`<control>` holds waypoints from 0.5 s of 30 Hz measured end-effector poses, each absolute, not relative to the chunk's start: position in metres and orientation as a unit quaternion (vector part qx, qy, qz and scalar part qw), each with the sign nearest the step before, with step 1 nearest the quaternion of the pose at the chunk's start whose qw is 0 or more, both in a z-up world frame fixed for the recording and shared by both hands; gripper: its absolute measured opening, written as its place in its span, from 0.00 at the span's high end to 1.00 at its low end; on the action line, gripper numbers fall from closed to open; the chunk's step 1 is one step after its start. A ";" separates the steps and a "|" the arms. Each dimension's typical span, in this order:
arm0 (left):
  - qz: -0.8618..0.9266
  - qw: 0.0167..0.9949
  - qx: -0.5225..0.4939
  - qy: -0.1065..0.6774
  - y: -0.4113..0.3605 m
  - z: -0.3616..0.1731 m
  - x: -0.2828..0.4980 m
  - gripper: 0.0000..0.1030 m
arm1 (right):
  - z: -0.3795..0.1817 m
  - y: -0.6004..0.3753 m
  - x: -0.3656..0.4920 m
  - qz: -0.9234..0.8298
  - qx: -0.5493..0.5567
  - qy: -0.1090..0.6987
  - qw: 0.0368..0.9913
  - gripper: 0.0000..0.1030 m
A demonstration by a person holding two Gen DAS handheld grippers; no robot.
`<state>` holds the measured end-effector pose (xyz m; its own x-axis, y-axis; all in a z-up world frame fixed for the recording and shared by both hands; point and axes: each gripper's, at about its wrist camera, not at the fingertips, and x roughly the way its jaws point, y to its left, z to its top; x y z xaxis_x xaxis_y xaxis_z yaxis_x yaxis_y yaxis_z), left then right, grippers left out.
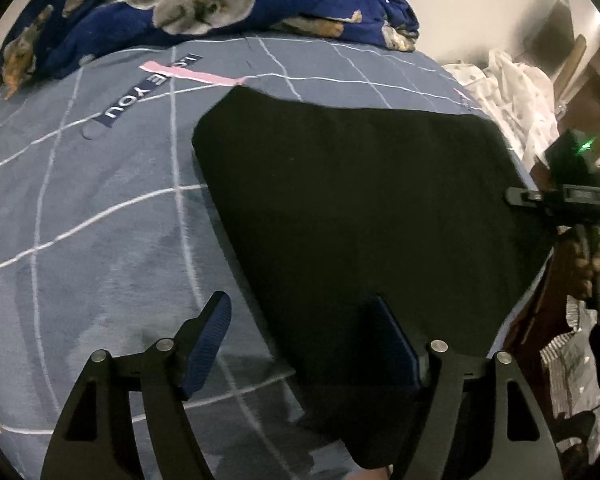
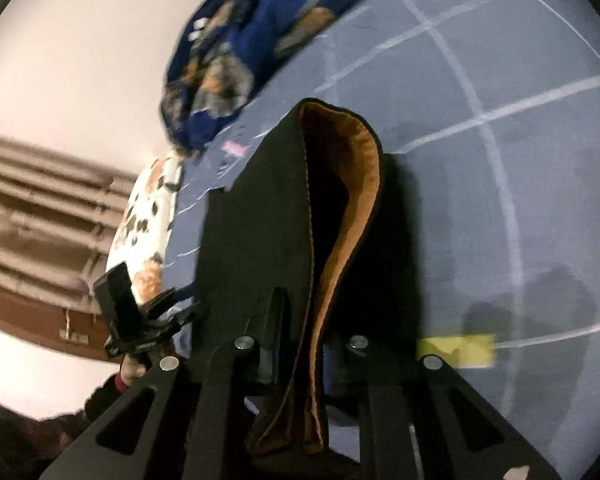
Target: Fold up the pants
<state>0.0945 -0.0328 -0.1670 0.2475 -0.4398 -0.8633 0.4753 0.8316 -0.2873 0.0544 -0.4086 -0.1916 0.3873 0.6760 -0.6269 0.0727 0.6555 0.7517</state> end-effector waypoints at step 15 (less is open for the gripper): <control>-0.353 0.764 -0.022 0.541 -0.043 -0.175 0.106 0.22 | -0.213 -0.448 0.062 0.219 0.392 0.517 0.729 0.41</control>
